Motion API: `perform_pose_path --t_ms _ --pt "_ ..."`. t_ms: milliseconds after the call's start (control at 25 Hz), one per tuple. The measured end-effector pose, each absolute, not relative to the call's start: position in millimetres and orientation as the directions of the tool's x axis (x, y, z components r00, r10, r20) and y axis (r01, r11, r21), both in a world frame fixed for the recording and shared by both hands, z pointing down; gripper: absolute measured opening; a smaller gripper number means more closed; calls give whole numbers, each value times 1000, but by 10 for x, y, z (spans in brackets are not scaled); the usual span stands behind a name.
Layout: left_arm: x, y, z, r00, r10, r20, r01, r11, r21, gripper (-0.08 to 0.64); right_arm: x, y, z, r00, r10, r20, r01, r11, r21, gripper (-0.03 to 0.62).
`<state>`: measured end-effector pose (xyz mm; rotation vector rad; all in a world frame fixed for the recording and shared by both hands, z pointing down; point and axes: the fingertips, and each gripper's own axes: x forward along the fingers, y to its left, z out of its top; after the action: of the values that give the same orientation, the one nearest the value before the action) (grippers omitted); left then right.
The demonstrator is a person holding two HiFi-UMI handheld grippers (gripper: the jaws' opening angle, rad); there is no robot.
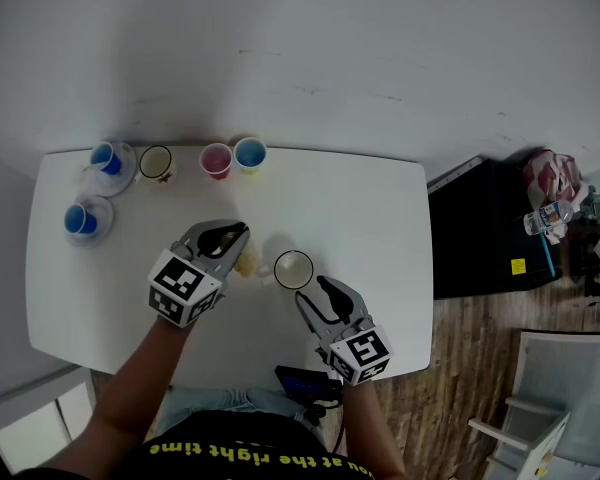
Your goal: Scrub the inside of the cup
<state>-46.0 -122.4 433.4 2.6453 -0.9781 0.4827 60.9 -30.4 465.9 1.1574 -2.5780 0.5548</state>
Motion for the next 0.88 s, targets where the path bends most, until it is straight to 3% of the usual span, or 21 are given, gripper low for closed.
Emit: perform_pose_path --t_ms 440,880 --pt "-108 -1200 4175 761 -544 355 -619 -773 142 26 536 -321 5059 -647 -580 495 -735 647 -203 337" --pt "164 -1165 4138 778 -527 342 -581 -811 71 26 489 -398 5238 -641 -557 528 -731 653 -199 364"
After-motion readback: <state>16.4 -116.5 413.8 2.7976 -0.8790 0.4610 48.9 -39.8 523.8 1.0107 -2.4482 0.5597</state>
